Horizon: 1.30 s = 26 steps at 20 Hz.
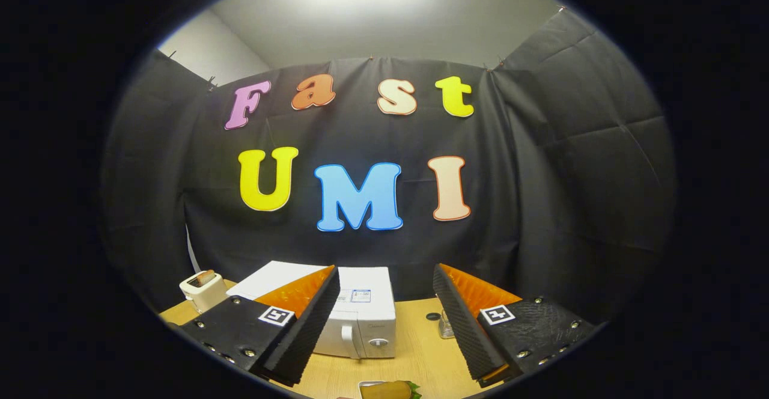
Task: Open the microwave, put the food inside, and close the microwave door.
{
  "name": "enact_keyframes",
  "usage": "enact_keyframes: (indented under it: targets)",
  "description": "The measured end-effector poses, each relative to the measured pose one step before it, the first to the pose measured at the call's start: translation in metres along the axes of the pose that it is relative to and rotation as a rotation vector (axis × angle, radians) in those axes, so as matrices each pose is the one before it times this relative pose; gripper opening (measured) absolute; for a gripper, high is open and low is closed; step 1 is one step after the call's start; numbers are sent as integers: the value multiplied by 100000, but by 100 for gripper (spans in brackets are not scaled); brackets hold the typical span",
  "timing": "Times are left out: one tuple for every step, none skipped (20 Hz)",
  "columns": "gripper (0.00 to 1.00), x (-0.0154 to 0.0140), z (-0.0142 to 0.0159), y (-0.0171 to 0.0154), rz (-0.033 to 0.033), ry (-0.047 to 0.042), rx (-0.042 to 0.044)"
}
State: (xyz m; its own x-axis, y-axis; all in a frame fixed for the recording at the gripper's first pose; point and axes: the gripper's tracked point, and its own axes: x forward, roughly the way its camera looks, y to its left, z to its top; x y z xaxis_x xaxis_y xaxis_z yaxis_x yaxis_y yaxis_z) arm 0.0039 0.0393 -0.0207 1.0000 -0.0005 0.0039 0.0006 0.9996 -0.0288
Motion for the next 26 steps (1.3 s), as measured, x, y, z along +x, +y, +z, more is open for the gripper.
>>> enact_keyframes:
  targets:
    - [97, 303, -604, 128, 969, 255, -313]
    - [97, 523, -435, 142, 680, -264, -314]
    - [97, 457, -535, 182, 823, -256, -90]
    - [97, 388, -926, 223, 810, 58, 159]
    - [97, 517, -1040, 192, 380, 188, 526]
    - [97, 571, -1230, 108, 6, 147, 385]
    - [97, 571, -1296, 61, -356, 314, 235]
    - [97, 571, -1463, 231, -235, 686, 696]
    - [97, 547, -1615, 358, 289, 1259, 1403]
    - [97, 545, -1714, 550, 624, 1259, 1221]
    - [97, 581, -1516, 364, 138, 1122, 725]
    - [97, 690, -1588, 318, 59, 782, 31]
    - [97, 659, -1581, 281, -209, 842, -645]
    - [97, 619, -1585, 436, 197, 947, -576]
    - [97, 696, -1473, 573, 663, 659, -581]
    - [96, 724, -1629, 618, 747, 1193, -965]
    - [95, 718, -1503, 538, 484, 1555, -1732]
    - [96, 647, -1430, 352, 191, 931, -1603]
    - [96, 754, -971, 461, 293, -66, -1369]
    - [95, 695, -839, 84, -766, -36, -1652]
    - [95, 799, -761, 128, -329, 363, -625]
    - [94, 633, -572, 241, -528, -268, 464]
    - [93, 619, -463, 100, -850, 422, 509]
    - [84, 788, -637, 235, -373, 107, 297]
    - [83, 548, -322, -5, -1470, 65, -487]
    - [74, 452, -440, 133, 47, 92, -71]
